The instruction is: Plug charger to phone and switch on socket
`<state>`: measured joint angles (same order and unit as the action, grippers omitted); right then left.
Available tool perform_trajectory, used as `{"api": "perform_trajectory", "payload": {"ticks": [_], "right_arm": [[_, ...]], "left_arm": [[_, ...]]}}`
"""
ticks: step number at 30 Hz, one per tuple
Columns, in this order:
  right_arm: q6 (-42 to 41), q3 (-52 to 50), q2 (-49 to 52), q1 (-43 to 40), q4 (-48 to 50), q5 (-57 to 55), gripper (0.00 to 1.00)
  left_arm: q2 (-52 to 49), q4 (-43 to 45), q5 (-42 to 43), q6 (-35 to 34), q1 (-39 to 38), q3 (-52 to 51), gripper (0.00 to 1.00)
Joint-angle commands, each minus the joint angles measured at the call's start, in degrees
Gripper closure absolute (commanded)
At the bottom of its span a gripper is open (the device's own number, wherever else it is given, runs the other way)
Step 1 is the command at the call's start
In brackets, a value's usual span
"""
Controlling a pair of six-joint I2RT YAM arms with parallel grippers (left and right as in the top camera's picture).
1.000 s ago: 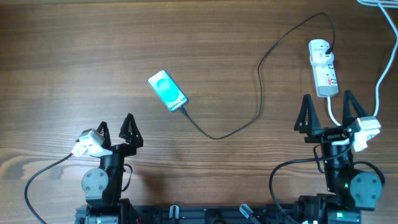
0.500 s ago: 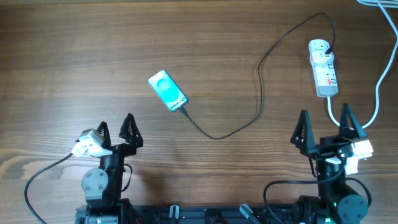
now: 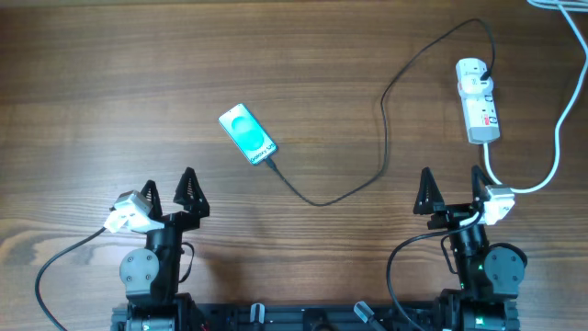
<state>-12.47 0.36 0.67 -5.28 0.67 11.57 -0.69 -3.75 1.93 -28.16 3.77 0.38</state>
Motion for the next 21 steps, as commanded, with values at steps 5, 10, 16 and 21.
{"api": "perform_trajectory", "payload": {"ticks": [5, 10, 16, 21], "right_arm": [[0.31, -0.07, -0.46, 0.35, 0.17, -0.11, 0.0], [0.33, -0.07, 0.28, 0.35, 0.22, -0.11, 0.0], [0.37, -0.07, 0.24, 0.35, 0.28, 0.13, 0.0], [1.01, -0.07, 0.24, 0.35, 0.28, 0.15, 0.0]], "left_arm": [[0.48, -0.61, -0.52, 0.9, 0.37, -0.07, 0.0], [0.48, -0.61, -0.52, 0.9, 0.37, -0.07, 0.0], [0.48, -0.61, -0.52, 0.9, 0.37, -0.07, 0.0], [0.48, -0.61, -0.52, 0.9, 0.37, -0.07, 0.0]]}}
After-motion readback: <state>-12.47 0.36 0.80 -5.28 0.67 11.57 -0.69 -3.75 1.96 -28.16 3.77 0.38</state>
